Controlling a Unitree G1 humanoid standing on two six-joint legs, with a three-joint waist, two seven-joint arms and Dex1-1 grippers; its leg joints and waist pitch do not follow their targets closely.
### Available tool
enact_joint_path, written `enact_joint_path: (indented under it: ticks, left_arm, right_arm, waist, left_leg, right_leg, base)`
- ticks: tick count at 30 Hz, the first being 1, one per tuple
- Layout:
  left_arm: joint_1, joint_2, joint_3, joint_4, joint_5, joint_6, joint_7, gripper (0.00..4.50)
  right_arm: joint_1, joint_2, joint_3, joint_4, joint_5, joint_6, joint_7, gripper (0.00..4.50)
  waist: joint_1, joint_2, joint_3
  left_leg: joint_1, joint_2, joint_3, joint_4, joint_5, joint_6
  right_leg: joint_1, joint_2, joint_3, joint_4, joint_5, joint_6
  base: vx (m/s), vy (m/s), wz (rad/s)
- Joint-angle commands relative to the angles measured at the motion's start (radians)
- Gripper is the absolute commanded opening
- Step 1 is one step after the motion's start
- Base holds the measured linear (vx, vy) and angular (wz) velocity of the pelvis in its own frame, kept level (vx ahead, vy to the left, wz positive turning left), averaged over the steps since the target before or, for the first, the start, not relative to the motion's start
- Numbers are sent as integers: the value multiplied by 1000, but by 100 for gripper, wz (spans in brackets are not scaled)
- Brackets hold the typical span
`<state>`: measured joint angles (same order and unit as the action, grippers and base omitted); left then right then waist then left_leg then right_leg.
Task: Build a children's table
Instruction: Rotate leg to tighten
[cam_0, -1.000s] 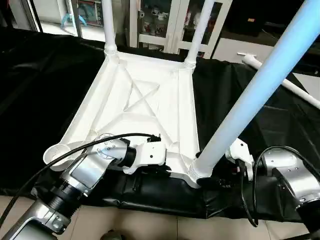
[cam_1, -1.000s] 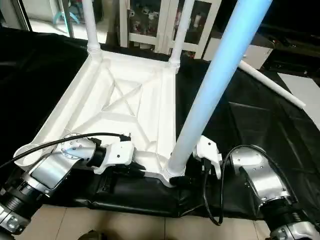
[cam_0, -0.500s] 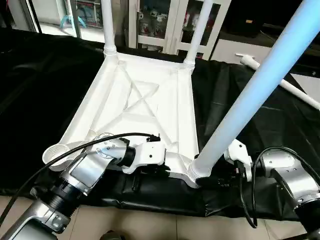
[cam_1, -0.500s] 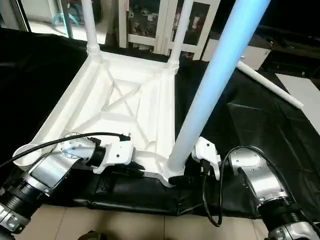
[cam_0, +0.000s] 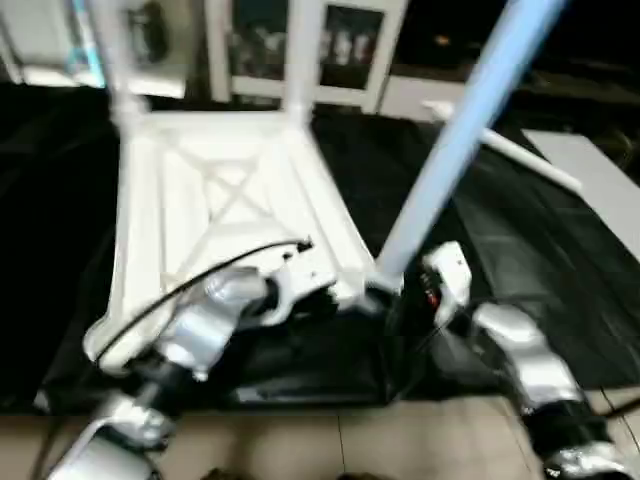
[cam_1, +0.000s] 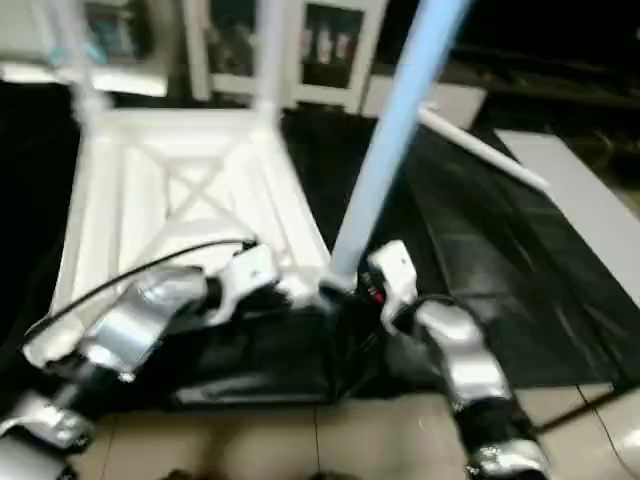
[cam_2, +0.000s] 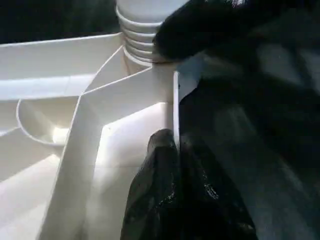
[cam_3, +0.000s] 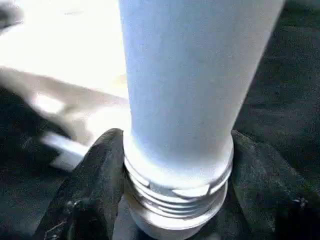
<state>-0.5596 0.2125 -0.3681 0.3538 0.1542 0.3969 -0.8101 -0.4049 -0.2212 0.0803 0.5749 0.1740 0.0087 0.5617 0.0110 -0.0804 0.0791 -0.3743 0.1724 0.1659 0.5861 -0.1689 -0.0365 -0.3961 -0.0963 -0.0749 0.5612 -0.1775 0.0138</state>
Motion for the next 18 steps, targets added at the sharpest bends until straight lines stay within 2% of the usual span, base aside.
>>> enact_joint_path:
  ticks: [1, 2, 3, 4, 5, 6, 7, 8, 9, 10, 11, 12, 13, 14, 15, 16, 17, 18]
  left_arm:
    - [6, -82, -1, 29, -23, 19, 93, 0]
    - [-18, -130, 17, 76, -6, 23, 186, 0]
    - [-27, -150, 29, 96, -4, 18, 223, 0]
    - [-29, -153, 31, 99, -4, 17, 228, 0]
    - [-45, -182, 46, 130, 1, 6, 277, 0]
    - [-50, -188, 48, 138, 4, 5, 287, 0]
    - [-67, -199, 50, 168, 20, -17, 322, 0]
    - [-75, -199, 48, 181, 30, -29, 335, 0]
    - [-82, -200, 47, 194, 39, -37, 349, 0]
    - [-84, -192, 42, 199, 46, -46, 349, 0]
    - [-87, -188, 39, 207, 51, -51, 352, 0]
    - [-87, -178, 33, 215, 58, -58, 349, 0]
    - [-86, -171, 28, 217, 63, -63, 348, 0]
    - [-85, -165, 23, 219, 67, -67, 346, 0]
    - [-82, -157, 22, 222, 68, -72, 342, 0]
    - [-81, -153, 22, 226, 68, -75, 340, 0]
    - [-82, -147, 20, 233, 71, -85, 336, 0]
    - [-82, -144, 19, 239, 75, -92, 333, 0]
  right_arm:
    - [-13, 11, -51, 72, -63, 24, -179, 272]
    - [-33, 56, -52, 99, -84, 28, -284, 272]
    - [-42, 77, -54, 109, -84, 28, -315, 272]
    - [-43, 80, -54, 111, -84, 28, -319, 272]
    - [-57, 116, -55, 125, -84, 25, -362, 272]
    - [-61, 124, -55, 129, -85, 24, -373, 272]
    - [-78, 151, -48, 143, -98, 13, -411, 272]
    - [-87, 162, -42, 151, -104, 7, -423, 272]
    - [-96, 171, -39, 161, -110, 0, -435, 272]
    - [-105, 175, -41, 170, -110, -4, -443, 272]
    - [-111, 178, -46, 178, -111, -7, -452, 272]
    - [-120, 181, -53, 188, -109, -16, -452, 272]
    - [-123, 181, -56, 190, -105, -20, -446, 272]
    - [-125, 181, -61, 192, -99, -24, -440, 272]
    - [-127, 180, -67, 190, -91, -33, -426, 272]
    - [-127, 178, -68, 188, -92, -41, -425, 272]
    - [-128, 176, -69, 188, -93, -53, -417, 272]
    - [-129, 174, -69, 189, -94, -62, -413, 272]
  waist:
    - [-11, 8, -41]
    - [-15, 10, -38]
    - [-19, 8, -34]
    - [-25, 16, -31]
    - [-29, 24, -28]
    - [-20, 33, -26]
    - [5, 39, -28]
    - [17, 6, -27]
    - [23, -41, -30]
    - [27, -42, -29]
    - [41, -23, -50]
    - [44, 4, -55]
    - [32, -1, -54]
    - [28, 13, -47]
    - [25, 11, -45]
    - [23, 5, -44]
    - [23, 2, -45]
    - [23, 3, -44]
  left_leg:
    - [25, 55, -50, -100, -668, -92]
    - [34, 53, -49, -95, -688, -84]
    - [37, 52, -48, -95, -697, -81]
    - [48, 54, -50, -98, -747, -79]
    - [20, 71, -55, -132, -805, -82]
    - [-1, 83, -49, -166, -840, -90]
    - [-27, 93, -19, -217, -879, -93]
    - [30, 69, 17, -187, -805, -71]
    - [115, 9, 10, 6, -550, -32]
    - [98, 1, 6, 39, -394, -8]
    - [-31, 26, -33, -30, -176, 5]
    - [-9, 49, -35, -80, -168, -29]
    - [1, 56, -36, -86, -223, -27]
    - [14, 57, -29, -91, -344, -38]
    - [17, 55, -27, -92, -393, -41]
    - [20, 50, -23, -92, -452, -30]
    - [19, 48, -22, -91, -462, -19]
    - [19, 48, -21, -90, -459, -16]
  right_leg:
    - [19, -60, 7, -93, -608, -94]
    - [11, -60, 2, -103, -613, -92]
    - [8, -58, -3, -109, -625, -87]
    - [9, -50, -30, -121, -635, -71]
    - [50, -38, -40, -73, -533, -71]
    - [73, -27, -39, -26, -441, -85]
    - [91, -11, -26, 79, -225, -104]
    - [22, -20, 16, 33, -345, -92]
    - [-78, -114, 35, -143, -867, -23]
    - [-67, -139, 53, -164, -1006, 3]
    - [74, -159, 67, -89, -873, -8]
    - [41, -86, 28, -66, -595, -50]
    - [26, -69, 25, -54, -470, -69]
    - [14, -56, 26, -46, -359, -121]
    - [12, -54, 29, -45, -344, -138]
    - [13, -58, 29, -53, -382, -148]
    - [16, -64, 29, -61, -439, -138]
    - [15, -66, 29, -65, -457, -132]
  base:
    - [0, 0, 0]
    - [0, 0, 0]
    - [0, 0, 0]
    - [0, 0, 0]
    - [0, 0, 0]
    - [-67, 32, -5]
    - [0, 0, 0]
    - [0, 0, 0]
    - [50, -103, 19]
    - [105, -65, -25]
    - [105, -65, -25]
    - [82, 18, -36]
    - [0, 0, 0]
    - [0, 0, 0]
    - [0, 0, 0]
    - [0, 0, 0]
    - [0, 0, 0]
    - [0, 0, 0]
